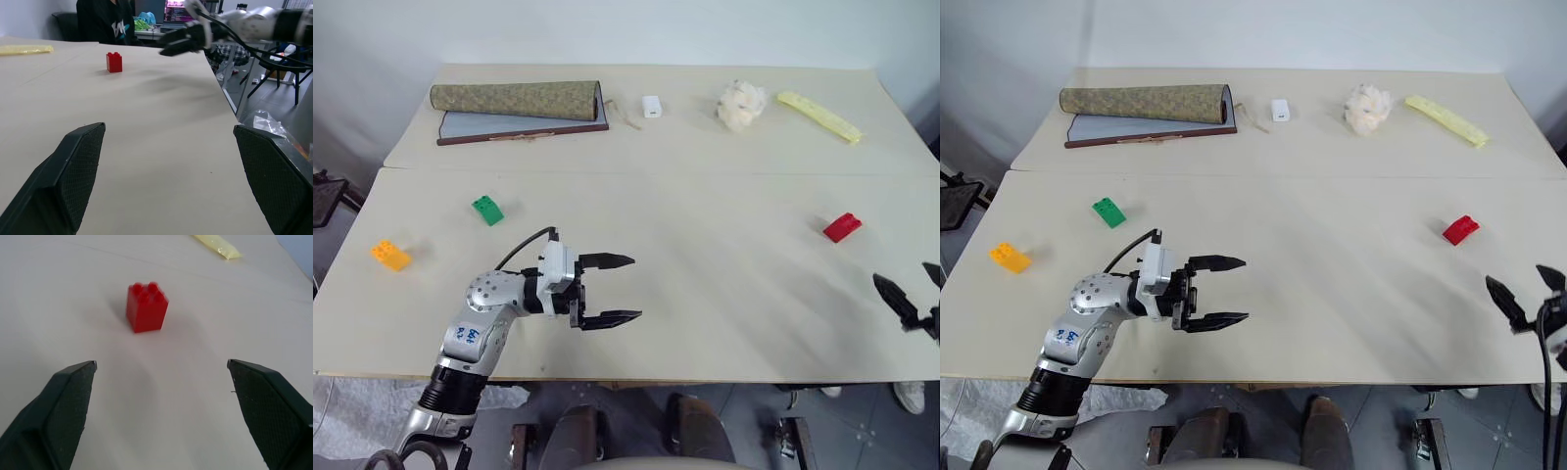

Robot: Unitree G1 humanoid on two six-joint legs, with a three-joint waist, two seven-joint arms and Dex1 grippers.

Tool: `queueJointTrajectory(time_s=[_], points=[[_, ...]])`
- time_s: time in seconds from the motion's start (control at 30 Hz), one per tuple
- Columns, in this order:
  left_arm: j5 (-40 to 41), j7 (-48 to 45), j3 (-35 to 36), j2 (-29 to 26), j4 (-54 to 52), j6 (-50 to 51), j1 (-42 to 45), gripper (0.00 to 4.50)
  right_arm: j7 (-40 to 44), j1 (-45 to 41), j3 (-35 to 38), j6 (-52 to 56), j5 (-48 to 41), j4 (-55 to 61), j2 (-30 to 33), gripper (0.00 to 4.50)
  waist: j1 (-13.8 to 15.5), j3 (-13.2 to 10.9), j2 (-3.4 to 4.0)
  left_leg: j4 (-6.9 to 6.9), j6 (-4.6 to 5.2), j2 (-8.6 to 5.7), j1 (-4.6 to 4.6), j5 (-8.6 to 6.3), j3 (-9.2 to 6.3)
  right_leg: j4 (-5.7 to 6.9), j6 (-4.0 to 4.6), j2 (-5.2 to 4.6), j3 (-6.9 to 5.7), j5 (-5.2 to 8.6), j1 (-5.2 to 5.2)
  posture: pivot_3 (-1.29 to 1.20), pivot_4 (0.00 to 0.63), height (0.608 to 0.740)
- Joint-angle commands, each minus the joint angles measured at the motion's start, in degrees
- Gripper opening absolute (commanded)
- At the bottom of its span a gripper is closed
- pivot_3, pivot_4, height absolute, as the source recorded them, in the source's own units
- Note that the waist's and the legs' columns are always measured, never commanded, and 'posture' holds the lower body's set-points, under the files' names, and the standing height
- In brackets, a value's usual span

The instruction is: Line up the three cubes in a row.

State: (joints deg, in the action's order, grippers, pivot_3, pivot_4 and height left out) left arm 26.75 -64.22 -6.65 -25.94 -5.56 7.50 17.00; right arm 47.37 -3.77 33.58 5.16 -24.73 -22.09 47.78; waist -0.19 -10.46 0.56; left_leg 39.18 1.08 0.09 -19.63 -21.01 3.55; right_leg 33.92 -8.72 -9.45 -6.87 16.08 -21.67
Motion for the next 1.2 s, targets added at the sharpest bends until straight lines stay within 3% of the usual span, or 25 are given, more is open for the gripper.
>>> queueJointTrajectory(time_s=[0.03,0.17,0.23,0.53,0.6,0.87,1.0,1.13,1.2], points=[[0.72,-0.11,0.62,0.24,-0.74,-0.07,0.36,4.47,3.22,-6.36,-3.63,0.33,2.32,-7.50,4.00,4.50,0.15,0.00,0.00,0.00,0.00,0.01,-0.01,0.00,0.01,-0.01,0.00,0.00,-0.03,0.00,0.00,0.00,0.150,0.740],[0.77,0.93,1.00,0.75,-1.73,-0.03,0.36,4.47,7.19,-27.23,-15.46,-2.55,12.20,-28.06,8.60,4.50,-0.14,-0.08,0.11,0.08,0.05,-0.03,-0.11,-0.02,0.01,-0.09,-0.04,-0.01,-0.13,-0.02,0.04,0.00,0.150,0.740],[0.83,1.37,1.32,0.79,-2.25,0.11,-0.11,4.47,8.13,-33.52,-18.45,-3.34,14.83,-34.71,9.09,4.50,-0.25,-0.08,0.12,0.09,0.07,-0.05,-0.14,-0.02,0.03,-0.14,-0.09,-0.02,-0.10,-0.05,0.02,0.00,0.150,0.740],[1.36,1.70,2.33,-0.17,-4.32,1.06,-2.05,4.47,11.42,-44.45,-25.29,-4.03,21.11,-47.00,7.95,4.50,0.14,-0.07,0.13,0.23,0.09,-0.04,-0.71,-0.03,-0.40,-0.27,-0.06,-0.05,-0.65,-0.03,-0.12,0.00,0.150,0.740],[1.53,1.76,2.66,-0.52,-4.91,1.26,-2.50,4.50,11.15,-45.19,-25.76,-4.39,21.85,-48.09,7.50,4.09,0.04,-0.07,0.13,0.23,0.09,-0.04,-0.72,-0.03,-0.43,-0.28,-0.06,-0.05,-0.68,-0.03,-0.12,0.00,0.150,0.740],[1.69,1.64,4.25,-1.21,-4.05,0.87,-3.32,4.50,21.56,-45.55,-25.12,-8.27,20.34,-46.90,6.34,1.51,-0.10,-0.08,0.13,0.24,0.07,-0.02,-0.70,-0.03,-0.42,-0.27,-0.06,-0.05,-0.66,-0.04,-0.12,0.00,0.150,0.740],[1.70,0.80,5.40,-2.11,-3.02,0.51,-3.75,4.50,29.02,-46.75,-26.98,-11.11,20.47,-42.99,4.42,1.48,-0.13,-0.08,0.14,0.24,0.07,-0.02,-0.70,-0.03,-0.43,-0.26,-0.06,-0.05,-0.67,-0.03,-0.12,0.00,0.150,0.740],[2.26,-0.75,7.48,-3.66,-2.32,-0.61,-5.12,4.50,41.42,-47.73,-34.67,-7.44,20.88,-27.76,-0.54,1.48,-1.30,-0.09,0.16,0.26,0.03,0.01,-0.68,-0.03,-0.47,-0.23,-0.06,-0.03,-0.67,-0.03,-0.12,0.00,0.150,0.740],[2.93,-1.09,8.19,-4.06,-2.54,-0.24,-5.46,4.50,43.29,-47.46,-37.81,-3.23,20.80,-19.88,-2.74,1.48,-1.41,-0.10,0.18,0.27,-0.01,0.04,-0.67,-0.02,-0.66,-0.17,-0.05,-0.01,-0.69,-0.03,-0.14,0.00,0.150,0.740]])
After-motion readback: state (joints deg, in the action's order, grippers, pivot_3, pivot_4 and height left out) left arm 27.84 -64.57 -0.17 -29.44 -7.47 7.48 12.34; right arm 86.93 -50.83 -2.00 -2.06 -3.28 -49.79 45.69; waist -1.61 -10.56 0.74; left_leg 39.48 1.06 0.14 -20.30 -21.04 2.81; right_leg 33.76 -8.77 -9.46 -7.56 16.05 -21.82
